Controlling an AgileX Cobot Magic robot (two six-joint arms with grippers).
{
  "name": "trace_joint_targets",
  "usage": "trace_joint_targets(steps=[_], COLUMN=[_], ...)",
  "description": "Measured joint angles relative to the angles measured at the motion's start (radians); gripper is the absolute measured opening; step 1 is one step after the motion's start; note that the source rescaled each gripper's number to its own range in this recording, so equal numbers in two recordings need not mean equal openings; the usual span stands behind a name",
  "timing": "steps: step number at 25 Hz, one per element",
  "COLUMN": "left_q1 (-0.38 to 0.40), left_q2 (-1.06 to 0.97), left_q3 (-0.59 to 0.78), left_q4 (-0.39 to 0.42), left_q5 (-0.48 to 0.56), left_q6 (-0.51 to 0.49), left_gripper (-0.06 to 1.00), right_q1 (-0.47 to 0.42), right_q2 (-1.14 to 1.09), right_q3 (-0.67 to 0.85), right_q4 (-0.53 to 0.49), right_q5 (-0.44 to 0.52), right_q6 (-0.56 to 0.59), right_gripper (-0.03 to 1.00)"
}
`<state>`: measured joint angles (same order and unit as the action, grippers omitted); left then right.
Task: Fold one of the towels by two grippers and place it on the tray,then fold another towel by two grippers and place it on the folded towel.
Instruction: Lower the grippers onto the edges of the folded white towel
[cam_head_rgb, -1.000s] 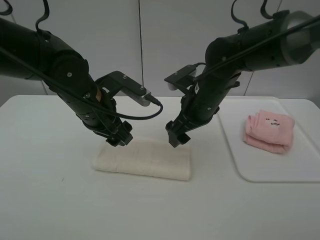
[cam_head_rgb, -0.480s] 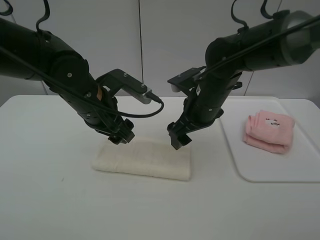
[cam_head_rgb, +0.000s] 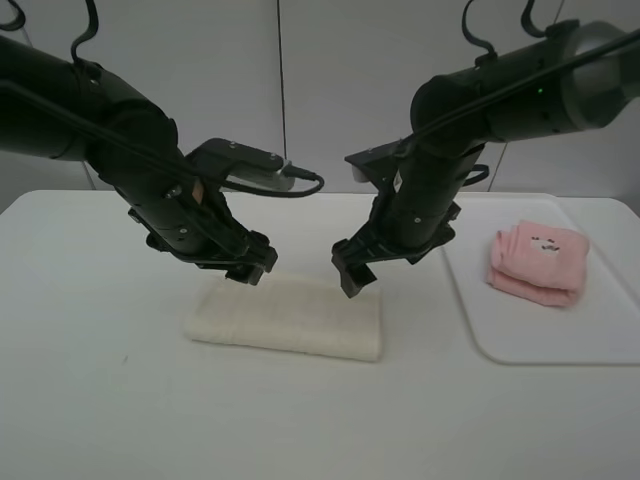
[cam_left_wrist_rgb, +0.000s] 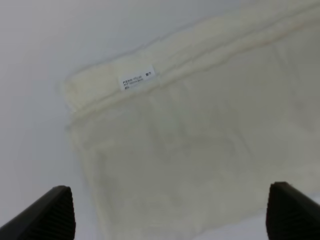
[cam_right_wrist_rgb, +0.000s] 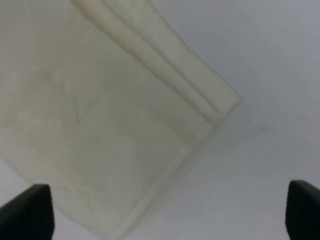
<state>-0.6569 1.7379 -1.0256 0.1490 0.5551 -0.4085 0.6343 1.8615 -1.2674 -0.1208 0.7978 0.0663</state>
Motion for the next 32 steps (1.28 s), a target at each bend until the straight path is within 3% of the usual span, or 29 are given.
trace_joint_targets(steps=[2,4,7,12,18,32], left_q1=[0.004,0.024,0.115,0.262,0.280,0.280], left_q2=[0.000,0.000,0.000,0.000,0.002,0.186], left_q3=[0.000,0.002,0.021,0.041,0.041,0.041], left_q4=[0.010,0.016,0.017,-0.076,-0.282,-0.307], left_q5=[0.003,0.008,0.033,0.069,0.070,-0.013], left_q6=[-0.115,-0.164,-0.188,-0.046,0.155,0.204], left_gripper=[0.94,0.94,0.94,0.94,0.94,0.94], right_q1=[0.000,0.000,0.000,0.000,0.000,0.000], right_q2=[0.000,0.000,0.000,0.000,0.000,0.000], right_q3=[0.000,0.000,0.000,0.000,0.000,0.000], right_q4=[0.000,0.001,0.001,0.001,0.001,0.005], right_q5=[0.000,0.000,0.001,-0.001,-0.027,-0.031], right_q6=[0.030,0.042,0.044,0.046,0.046,0.046], right_gripper=[0.99,0.99,0.99,0.99,0.99,0.99])
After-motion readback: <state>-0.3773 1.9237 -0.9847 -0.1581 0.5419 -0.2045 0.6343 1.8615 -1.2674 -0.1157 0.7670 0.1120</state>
